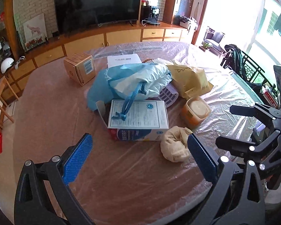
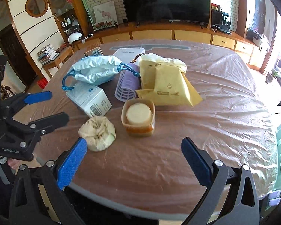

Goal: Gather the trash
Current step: 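Move both tools back toward the trash on the table, then grasp the plastic tub with the right tool while the left tool grasps the white medicine box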

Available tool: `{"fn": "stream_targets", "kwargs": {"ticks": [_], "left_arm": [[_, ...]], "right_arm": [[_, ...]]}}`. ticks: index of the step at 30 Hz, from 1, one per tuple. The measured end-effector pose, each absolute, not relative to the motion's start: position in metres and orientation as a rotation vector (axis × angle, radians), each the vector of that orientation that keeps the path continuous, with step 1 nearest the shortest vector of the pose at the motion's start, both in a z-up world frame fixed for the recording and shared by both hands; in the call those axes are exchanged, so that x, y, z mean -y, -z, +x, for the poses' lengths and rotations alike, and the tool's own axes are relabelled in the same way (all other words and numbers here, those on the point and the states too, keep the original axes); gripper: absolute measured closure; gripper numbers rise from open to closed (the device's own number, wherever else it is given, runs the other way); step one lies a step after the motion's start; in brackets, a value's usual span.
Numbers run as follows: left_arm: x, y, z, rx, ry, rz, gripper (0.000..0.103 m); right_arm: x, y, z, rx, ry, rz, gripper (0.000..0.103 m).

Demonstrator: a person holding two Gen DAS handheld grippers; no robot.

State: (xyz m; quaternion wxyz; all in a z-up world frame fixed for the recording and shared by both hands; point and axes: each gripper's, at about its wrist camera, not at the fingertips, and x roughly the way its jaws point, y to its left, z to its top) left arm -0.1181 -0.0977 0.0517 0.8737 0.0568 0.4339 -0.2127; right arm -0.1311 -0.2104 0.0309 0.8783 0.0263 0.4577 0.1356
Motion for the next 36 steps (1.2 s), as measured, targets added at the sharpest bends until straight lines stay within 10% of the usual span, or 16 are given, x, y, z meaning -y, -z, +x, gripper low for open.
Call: {"fn": "stream_targets", "kwargs": {"ticks": [36], "left_arm": [[0.109,-0.026,-0.084,-0.937,0.507,0.153,0.02]], "right_arm": [[0.204,0.001,-0.086,-1.011,-0.216,0.106,0.058]]}}
